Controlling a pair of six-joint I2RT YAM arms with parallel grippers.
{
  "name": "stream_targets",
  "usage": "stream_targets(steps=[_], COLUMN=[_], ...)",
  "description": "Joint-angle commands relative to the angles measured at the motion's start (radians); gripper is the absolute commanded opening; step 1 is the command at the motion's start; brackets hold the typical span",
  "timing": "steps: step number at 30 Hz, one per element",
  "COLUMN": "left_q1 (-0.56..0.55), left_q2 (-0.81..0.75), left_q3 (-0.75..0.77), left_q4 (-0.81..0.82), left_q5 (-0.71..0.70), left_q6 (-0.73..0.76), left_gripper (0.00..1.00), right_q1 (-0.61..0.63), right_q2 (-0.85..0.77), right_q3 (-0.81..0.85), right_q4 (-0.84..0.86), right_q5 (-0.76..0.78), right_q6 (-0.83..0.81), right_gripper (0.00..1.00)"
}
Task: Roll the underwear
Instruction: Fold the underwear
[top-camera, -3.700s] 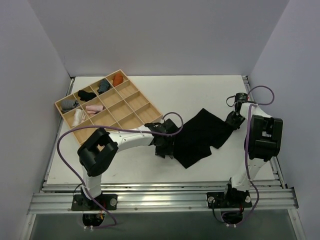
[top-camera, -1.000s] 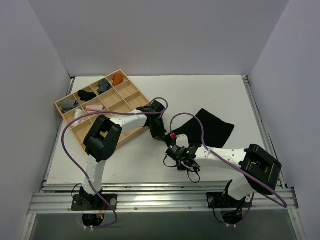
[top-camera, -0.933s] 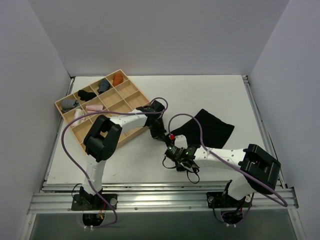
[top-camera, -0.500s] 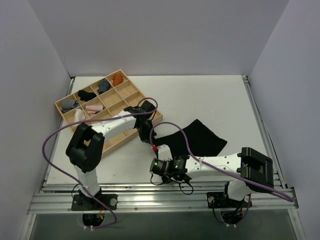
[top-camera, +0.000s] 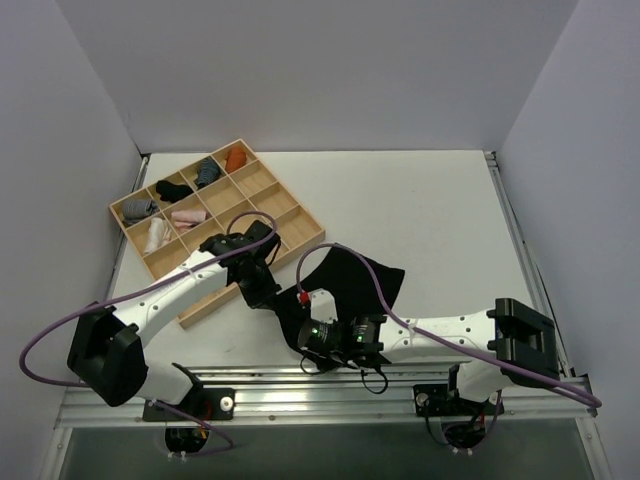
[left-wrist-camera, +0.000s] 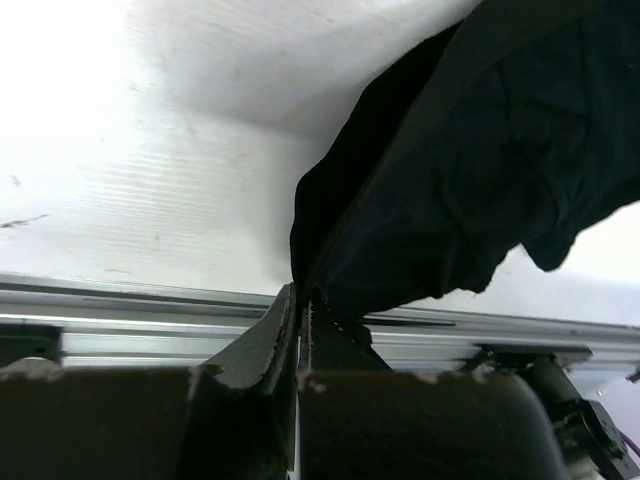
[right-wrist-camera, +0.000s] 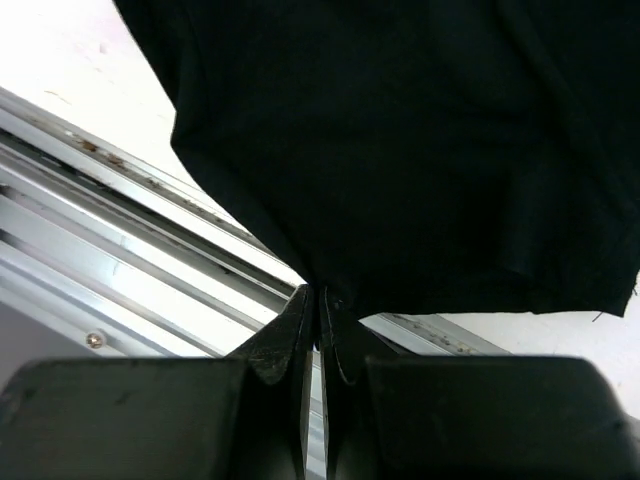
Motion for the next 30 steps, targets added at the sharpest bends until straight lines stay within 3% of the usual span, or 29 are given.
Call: stream_targets(steps=[1,12,30], left_q1=[0.018,0.045,0.044], left_q2=[-0.009,0.149,0.408], left_q3=[0.002,0.257,0.623], left_q4=[-0.052,-0.135,-0.170], left_q5=[-0.069,-0.066,-0.021], left_q6=[-0.027,0.063,0.008], left_gripper=[0.02,0.02,0.02], right_q1=[-0.006,-0.023,-0.353], right_q2=[-0.018,-0.005,-0.113], right_q3=[0.060,0.185,0.225], right_q4=[0.012,-0.169,-0.197], right_q5=[0.024,0.088,0.041], right_q6=[-0.035,-0.035,-0.237], right_gripper=[0.00,0.00,0.00])
